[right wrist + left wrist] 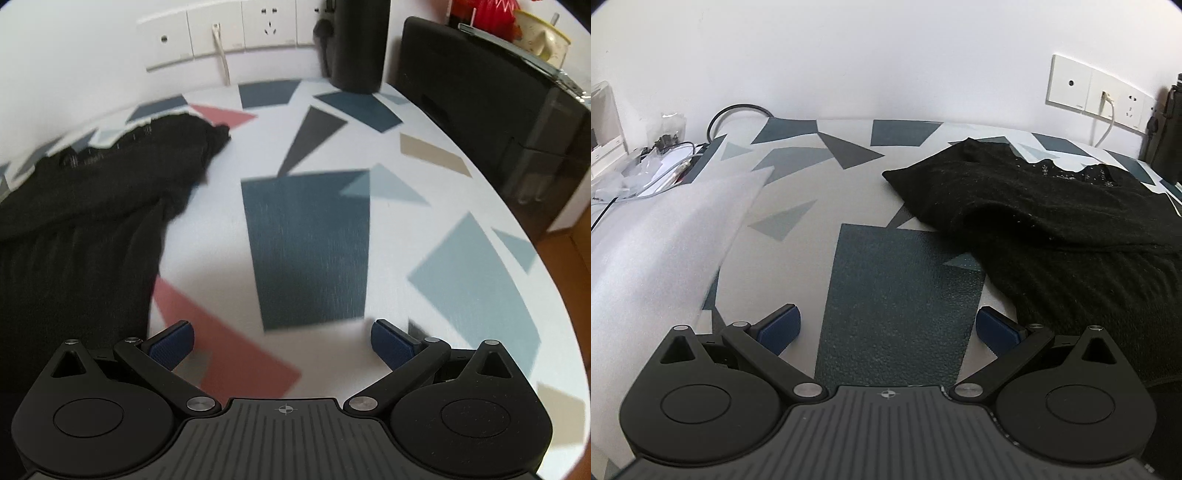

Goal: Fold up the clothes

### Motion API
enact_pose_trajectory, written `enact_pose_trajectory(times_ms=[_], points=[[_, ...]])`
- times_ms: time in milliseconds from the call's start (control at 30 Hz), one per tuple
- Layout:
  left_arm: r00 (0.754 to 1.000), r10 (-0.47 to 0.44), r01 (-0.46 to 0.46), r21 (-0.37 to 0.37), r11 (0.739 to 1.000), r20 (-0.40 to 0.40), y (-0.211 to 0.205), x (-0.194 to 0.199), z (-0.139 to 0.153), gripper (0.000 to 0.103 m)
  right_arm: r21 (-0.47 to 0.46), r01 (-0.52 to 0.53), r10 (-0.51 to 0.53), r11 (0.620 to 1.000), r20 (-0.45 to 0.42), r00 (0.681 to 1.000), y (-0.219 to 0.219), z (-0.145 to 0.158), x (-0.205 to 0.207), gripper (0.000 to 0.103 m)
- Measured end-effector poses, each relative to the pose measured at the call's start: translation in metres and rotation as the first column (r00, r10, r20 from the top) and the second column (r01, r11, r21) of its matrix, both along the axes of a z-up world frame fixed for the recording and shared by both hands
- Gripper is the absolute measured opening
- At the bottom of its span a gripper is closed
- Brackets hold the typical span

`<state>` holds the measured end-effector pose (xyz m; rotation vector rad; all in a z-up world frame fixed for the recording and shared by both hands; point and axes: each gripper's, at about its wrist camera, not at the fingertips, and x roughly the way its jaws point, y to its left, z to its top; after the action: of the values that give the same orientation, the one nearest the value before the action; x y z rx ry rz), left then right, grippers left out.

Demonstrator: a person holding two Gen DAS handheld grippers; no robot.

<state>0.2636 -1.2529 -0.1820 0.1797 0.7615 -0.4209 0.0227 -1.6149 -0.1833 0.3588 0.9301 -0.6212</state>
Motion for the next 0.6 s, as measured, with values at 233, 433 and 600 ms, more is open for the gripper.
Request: enact_pose_trajectory(times_ms=[233,433,600], points=[[0.999,-0.031,0.031,-0.005,1.000,0.008,0.003,0.001,-0.001,0.103,-0.086,0.143,-0.141,0.986,0.029,0.990,0.056,0.027,-0.011,0.101],[0.982,-0.181,0.181,0.006,0.983,-0.046,0.014,0.007,0.004,0.103,-0.103,0.257,-0.245,0.961,0.116,0.962,0.106,0.057,-0.035,0.102],[0.930,-0.312,0.290,-0.132,0.948,-0.195,0.055,0.008,0.025,0.103,-0.100,0.310,-0.290,0.945,0.173,0.941,0.145,0.066,-0.064,0.102]])
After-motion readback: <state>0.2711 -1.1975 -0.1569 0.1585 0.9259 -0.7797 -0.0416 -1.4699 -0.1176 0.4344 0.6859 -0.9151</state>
